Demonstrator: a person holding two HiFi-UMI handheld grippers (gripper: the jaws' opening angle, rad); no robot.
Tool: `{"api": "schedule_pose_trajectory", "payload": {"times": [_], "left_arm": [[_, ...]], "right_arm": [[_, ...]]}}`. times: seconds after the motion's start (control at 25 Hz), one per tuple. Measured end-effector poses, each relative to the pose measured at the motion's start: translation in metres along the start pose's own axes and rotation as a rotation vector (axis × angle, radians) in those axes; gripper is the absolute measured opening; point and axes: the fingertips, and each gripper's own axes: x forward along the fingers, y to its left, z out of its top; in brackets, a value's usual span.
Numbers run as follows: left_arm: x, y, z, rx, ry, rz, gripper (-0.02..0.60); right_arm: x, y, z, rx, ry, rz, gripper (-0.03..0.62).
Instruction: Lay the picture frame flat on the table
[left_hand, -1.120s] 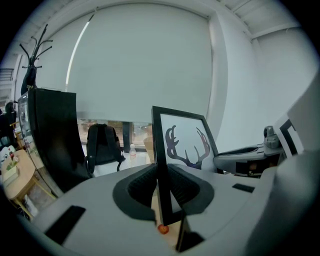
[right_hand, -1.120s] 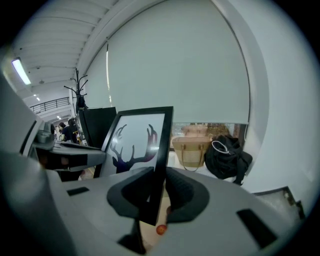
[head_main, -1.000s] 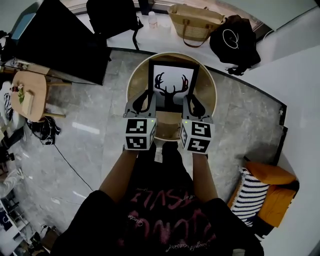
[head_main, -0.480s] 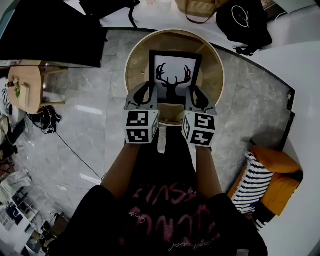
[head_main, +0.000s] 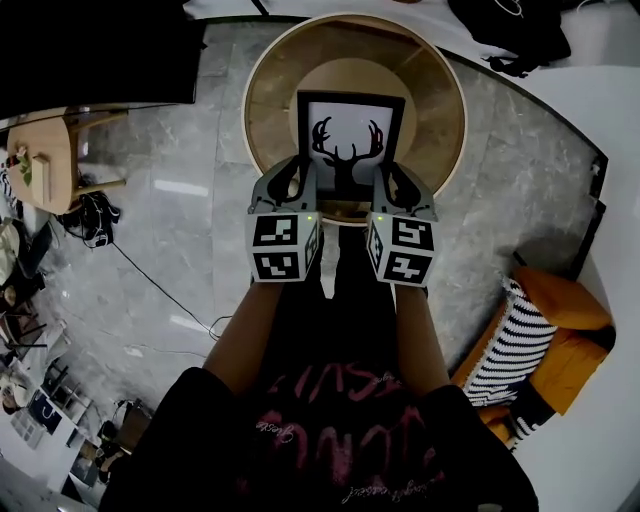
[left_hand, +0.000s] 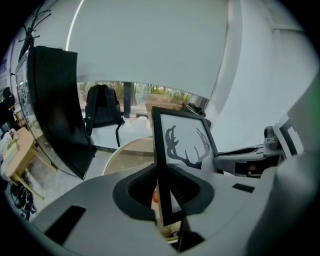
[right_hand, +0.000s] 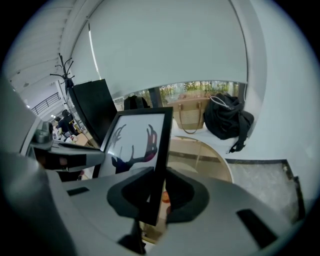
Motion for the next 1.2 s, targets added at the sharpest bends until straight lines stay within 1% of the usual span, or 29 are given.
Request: {"api": "schedule_pose_trajectory", "payload": {"times": [0.28, 0.6, 0.88, 1.2], "left_arm": [[0.016, 0.0, -0.035, -0.018, 0.048, 0.0, 0.071], [0.039, -0.001, -0.077, -0.039, 0.123, 0.001, 0.071], [0.061, 0.008, -0.127, -0.055, 0.2, 0.015, 0.07], [0.088, 0.013, -0.175, -0.074, 0.276, 0.015, 0.071]], "right_arm": [[0.015, -0.005, -0.035, 0.013, 0.049, 0.002, 0.081], [0.037, -0.014, -0.077, 0.036, 0.125, 0.003, 0.081], [0.065, -0.013, -0.126, 0.05, 0.206, 0.021, 0.081], [0.093, -0.018, -0.174, 0.068, 0.291, 0.027, 0.081]]}}
